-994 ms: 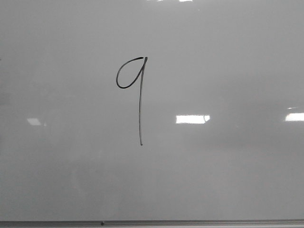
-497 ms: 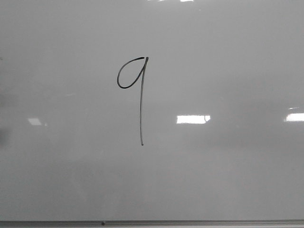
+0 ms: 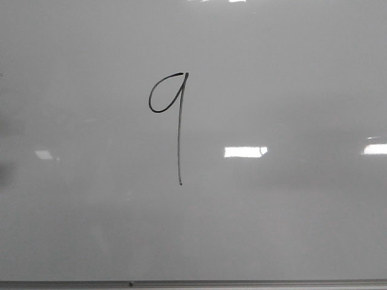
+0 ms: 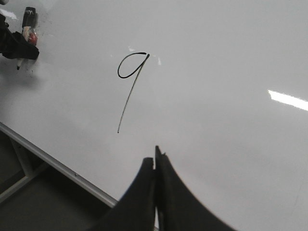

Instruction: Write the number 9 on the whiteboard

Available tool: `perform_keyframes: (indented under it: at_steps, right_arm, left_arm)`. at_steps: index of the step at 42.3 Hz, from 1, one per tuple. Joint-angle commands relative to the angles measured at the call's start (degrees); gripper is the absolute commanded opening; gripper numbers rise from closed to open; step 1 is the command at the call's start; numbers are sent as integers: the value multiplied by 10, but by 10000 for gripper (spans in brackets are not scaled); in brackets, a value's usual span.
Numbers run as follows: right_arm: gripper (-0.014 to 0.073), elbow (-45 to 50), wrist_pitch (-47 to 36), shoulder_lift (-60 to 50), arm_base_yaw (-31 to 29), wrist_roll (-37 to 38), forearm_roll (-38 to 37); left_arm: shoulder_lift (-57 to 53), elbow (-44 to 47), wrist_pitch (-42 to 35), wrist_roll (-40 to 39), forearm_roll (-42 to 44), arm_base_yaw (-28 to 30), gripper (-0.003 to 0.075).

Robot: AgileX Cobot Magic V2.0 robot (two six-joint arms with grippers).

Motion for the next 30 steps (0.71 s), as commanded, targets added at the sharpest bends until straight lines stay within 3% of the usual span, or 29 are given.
perform_keyframes:
  at_steps: [1,9,14,30]
  right_arm:
    - [-71,-15,-34,3,-4,0,14]
    - [-71,-15,-37,3,-4,0,14]
    - [-71,-15,-37,3,-4,0,14]
    - [-71,-15,-36,3,-4,0,14]
  left_arm:
    - [-47,-19,-17,-3,1,-4,460]
    - [-183,-2,4,-2,5,-4,465]
    - [-280,25,5,-2,5,-4,402]
    - [-522,118,79,-2,6,-4,-20]
